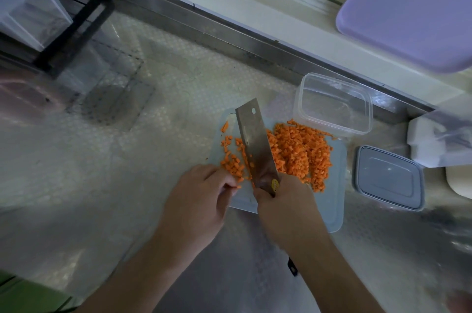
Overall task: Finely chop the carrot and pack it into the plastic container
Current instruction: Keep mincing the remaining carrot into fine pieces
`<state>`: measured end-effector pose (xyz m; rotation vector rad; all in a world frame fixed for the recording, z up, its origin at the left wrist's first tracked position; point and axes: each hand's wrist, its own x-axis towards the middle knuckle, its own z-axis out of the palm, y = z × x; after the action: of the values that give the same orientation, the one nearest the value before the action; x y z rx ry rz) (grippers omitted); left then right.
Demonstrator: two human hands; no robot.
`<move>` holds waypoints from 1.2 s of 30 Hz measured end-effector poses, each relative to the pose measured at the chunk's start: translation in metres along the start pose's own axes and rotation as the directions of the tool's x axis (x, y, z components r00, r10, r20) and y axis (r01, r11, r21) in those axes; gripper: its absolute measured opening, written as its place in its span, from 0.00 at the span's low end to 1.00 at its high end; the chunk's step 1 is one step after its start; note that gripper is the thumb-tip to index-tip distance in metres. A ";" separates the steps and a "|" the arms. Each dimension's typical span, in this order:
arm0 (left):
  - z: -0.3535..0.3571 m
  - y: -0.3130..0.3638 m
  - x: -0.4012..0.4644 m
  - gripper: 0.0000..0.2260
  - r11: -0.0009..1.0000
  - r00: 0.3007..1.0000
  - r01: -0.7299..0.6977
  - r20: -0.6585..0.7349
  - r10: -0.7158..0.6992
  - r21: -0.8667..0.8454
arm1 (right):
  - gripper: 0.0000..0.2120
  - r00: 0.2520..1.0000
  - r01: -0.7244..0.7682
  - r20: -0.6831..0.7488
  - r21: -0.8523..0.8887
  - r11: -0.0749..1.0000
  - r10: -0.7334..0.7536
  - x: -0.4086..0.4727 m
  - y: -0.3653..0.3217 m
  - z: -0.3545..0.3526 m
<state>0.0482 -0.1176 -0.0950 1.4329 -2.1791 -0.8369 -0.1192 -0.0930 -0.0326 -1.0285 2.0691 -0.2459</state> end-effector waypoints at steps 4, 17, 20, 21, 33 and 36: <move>-0.014 -0.012 0.007 0.03 0.992 0.992 0.119 -0.034 -0.121 -0.034 | 0.08 0.998 0.034 0.045 0.015 0.999 -0.034 -0.004 -0.004 0.004; -0.008 -0.019 -0.004 0.04 0.987 0.988 0.110 -0.095 -0.121 -0.113 | 0.07 0.995 0.040 0.094 -0.123 0.992 -0.028 -0.014 -0.006 0.030; -0.007 -0.019 -0.003 0.06 0.989 0.989 0.103 -0.097 -0.113 -0.104 | 0.02 0.996 0.018 0.093 -0.150 0.989 -0.004 -0.016 -0.008 0.037; -0.007 -0.020 -0.003 0.06 0.989 0.989 0.100 -0.095 -0.110 -0.106 | 0.04 0.996 0.013 0.092 -0.159 0.987 0.001 -0.017 -0.009 0.039; -0.003 -0.017 -0.003 0.05 0.990 0.987 0.118 -0.098 -0.125 -0.075 | 0.07 0.990 -0.058 0.115 -0.194 0.979 0.081 -0.018 -0.019 0.040; 0.000 -0.014 0.001 0.07 0.990 0.985 0.118 -0.120 -0.126 -0.073 | 0.02 0.993 -0.034 0.108 -0.178 0.983 0.054 -0.018 -0.008 0.033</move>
<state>0.0574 -0.1227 -0.1046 1.5562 -1.9709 -0.8292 -0.0844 -0.0790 -0.0404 -1.0750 2.0359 0.0181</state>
